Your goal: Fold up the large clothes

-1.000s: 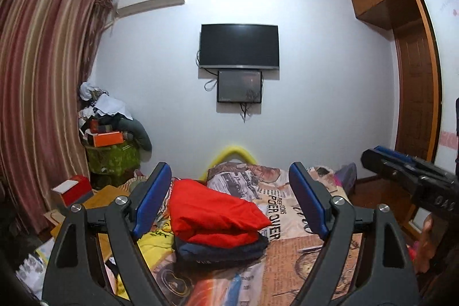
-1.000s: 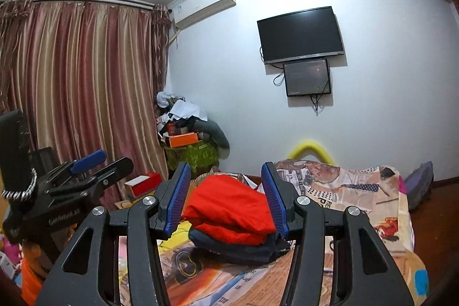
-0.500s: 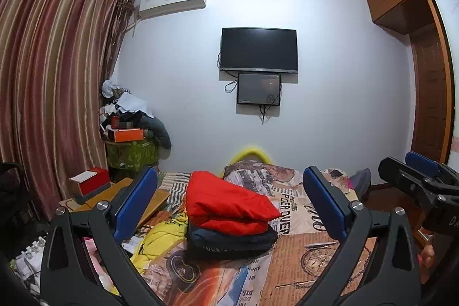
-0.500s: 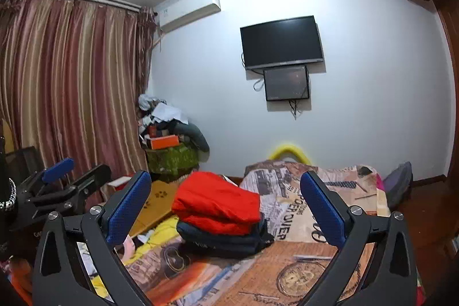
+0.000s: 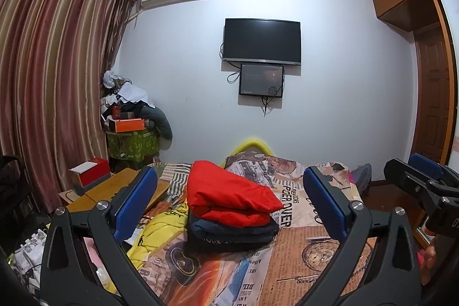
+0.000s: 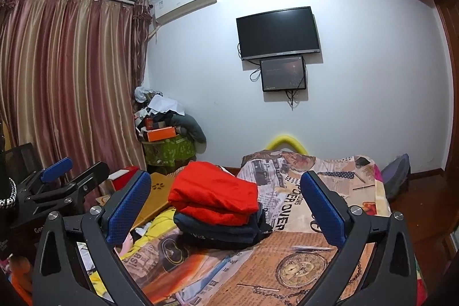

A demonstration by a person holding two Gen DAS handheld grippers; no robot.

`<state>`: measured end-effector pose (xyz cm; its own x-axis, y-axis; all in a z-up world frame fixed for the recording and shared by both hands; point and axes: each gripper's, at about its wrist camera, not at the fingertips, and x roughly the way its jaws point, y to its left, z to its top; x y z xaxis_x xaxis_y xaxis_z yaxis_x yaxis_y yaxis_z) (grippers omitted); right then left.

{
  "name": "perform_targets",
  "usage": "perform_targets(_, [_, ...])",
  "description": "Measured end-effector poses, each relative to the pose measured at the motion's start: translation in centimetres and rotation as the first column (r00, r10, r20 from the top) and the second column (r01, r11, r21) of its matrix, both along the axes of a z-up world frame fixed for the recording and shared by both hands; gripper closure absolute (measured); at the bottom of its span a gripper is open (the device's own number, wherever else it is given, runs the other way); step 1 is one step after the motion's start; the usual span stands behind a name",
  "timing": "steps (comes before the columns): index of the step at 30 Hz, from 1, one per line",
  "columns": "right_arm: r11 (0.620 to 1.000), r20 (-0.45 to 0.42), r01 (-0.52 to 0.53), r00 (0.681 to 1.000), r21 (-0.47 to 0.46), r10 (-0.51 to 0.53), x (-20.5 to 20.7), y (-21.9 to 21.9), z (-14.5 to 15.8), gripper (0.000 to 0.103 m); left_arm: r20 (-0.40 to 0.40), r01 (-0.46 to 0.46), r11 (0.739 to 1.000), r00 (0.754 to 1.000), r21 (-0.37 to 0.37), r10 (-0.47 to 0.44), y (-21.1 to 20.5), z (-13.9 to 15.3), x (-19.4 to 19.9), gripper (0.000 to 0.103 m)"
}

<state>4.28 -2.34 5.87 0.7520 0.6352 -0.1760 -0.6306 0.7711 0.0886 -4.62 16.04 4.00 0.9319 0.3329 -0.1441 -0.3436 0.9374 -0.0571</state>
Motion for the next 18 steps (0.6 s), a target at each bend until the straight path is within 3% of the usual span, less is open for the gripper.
perform_targets(18, [1.0, -0.02, 0.007, 1.0, -0.021, -0.007, -0.07, 0.23, 0.01, 0.0, -0.019, -0.013, 1.0, 1.0, 0.006, 0.013, -0.23, -0.56, 0.65, 0.001])
